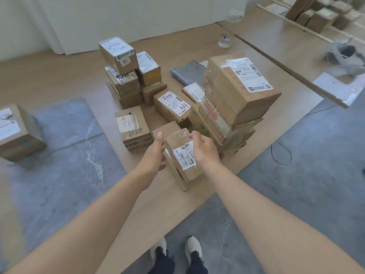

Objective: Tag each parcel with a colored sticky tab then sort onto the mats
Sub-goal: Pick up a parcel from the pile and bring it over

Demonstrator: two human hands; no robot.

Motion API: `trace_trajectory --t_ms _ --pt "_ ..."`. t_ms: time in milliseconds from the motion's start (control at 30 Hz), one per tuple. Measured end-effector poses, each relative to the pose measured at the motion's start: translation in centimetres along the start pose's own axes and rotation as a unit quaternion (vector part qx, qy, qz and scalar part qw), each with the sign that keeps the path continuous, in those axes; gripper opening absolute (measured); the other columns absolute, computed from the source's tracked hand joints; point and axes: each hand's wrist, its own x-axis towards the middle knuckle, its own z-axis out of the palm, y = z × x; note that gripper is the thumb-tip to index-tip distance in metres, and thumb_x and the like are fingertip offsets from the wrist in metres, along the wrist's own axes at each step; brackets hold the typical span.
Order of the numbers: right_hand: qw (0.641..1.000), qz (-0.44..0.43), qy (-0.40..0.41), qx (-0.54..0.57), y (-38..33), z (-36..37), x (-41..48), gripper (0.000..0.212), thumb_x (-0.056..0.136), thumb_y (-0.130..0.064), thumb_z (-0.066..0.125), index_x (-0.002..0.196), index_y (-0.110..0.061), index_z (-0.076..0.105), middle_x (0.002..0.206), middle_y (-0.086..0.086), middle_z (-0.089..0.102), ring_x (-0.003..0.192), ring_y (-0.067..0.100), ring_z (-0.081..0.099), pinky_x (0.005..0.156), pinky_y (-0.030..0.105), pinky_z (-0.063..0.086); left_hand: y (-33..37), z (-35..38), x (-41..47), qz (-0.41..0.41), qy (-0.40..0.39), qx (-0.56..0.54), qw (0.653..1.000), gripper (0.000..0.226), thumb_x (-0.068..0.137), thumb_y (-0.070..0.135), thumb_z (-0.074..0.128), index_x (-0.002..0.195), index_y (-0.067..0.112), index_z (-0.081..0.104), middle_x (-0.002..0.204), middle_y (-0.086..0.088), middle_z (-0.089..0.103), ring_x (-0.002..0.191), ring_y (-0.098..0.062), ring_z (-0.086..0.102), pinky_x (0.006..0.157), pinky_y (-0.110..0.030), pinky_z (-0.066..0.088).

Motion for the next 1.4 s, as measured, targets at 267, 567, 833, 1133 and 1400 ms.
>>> trace_trajectory --t_ms 267,567,833,1133,1400 --pt "0.999 0.007 -0.032 -0.039 3.0 0.3 1.1 0.053 0.086 -0.052 0.035 0.091 -0.009 0.065 0.088 0.007 0.074 0.091 0.029 0.069 0.087 0.049 0.056 -3.1 2.2 0.6 -0.043 -0.016 -0.007 0.999 0.063 0.101 0.064 0.021 0.13 0.026 0.061 0.128 0.009 0.064 0.113 -0.023 0.062 0.105 -0.045 0.047" --pt "0.998 -0.024 -0.052 -0.005 -0.4 -1.6 -0.5 0.045 0.08 -0.053 0.039 0.086 -0.02 0.07 0.087 -0.003 0.075 0.093 0.023 0.07 0.09 0.045 0.056 0.2 2.4 -2.9 0.005 0.049 -0.035 0.998 0.058 0.102 0.064 0.022 0.122 0.03 0.065 0.124 0.013 0.065 0.109 -0.016 0.063 0.103 -0.046 0.048" --pt "0.992 -0.105 -0.073 0.02 -7.2 -4.7 -3.2 0.038 0.085 -0.052 0.038 0.069 -0.019 0.049 0.068 0.008 0.054 0.064 0.026 0.049 0.065 0.043 0.041 5.8 2.0 -7.8 0.089 0.113 -0.057 0.988 0.062 0.101 0.064 0.025 0.114 0.022 0.07 0.118 -0.003 0.071 0.11 -0.026 0.067 0.103 -0.046 0.049" --pt "0.972 -0.209 -0.098 0.05 -14.7 -7.4 -7.7 0.06 0.099 -0.044 0.037 0.118 0.008 0.061 0.117 0.026 0.065 0.086 0.035 0.066 0.073 0.04 0.05 12.1 0.7 -15.6 0.183 0.167 -0.066 0.967 0.06 0.103 0.06 0.021 0.095 0.025 0.068 0.102 -0.003 0.071 0.092 -0.023 0.063 0.105 -0.043 0.046" --pt "0.96 -0.244 -0.123 0.062 -19.6 -8.2 -12.3 0.074 0.085 -0.057 0.033 0.118 0.003 0.061 0.119 0.021 0.067 0.111 0.041 0.061 0.096 0.058 0.05 14.7 -1.6 -20.0 0.242 0.21 -0.071 0.945 0.066 0.102 0.063 0.022 0.115 0.017 0.067 0.103 -0.009 0.069 0.084 -0.022 0.06 0.104 -0.045 0.045"
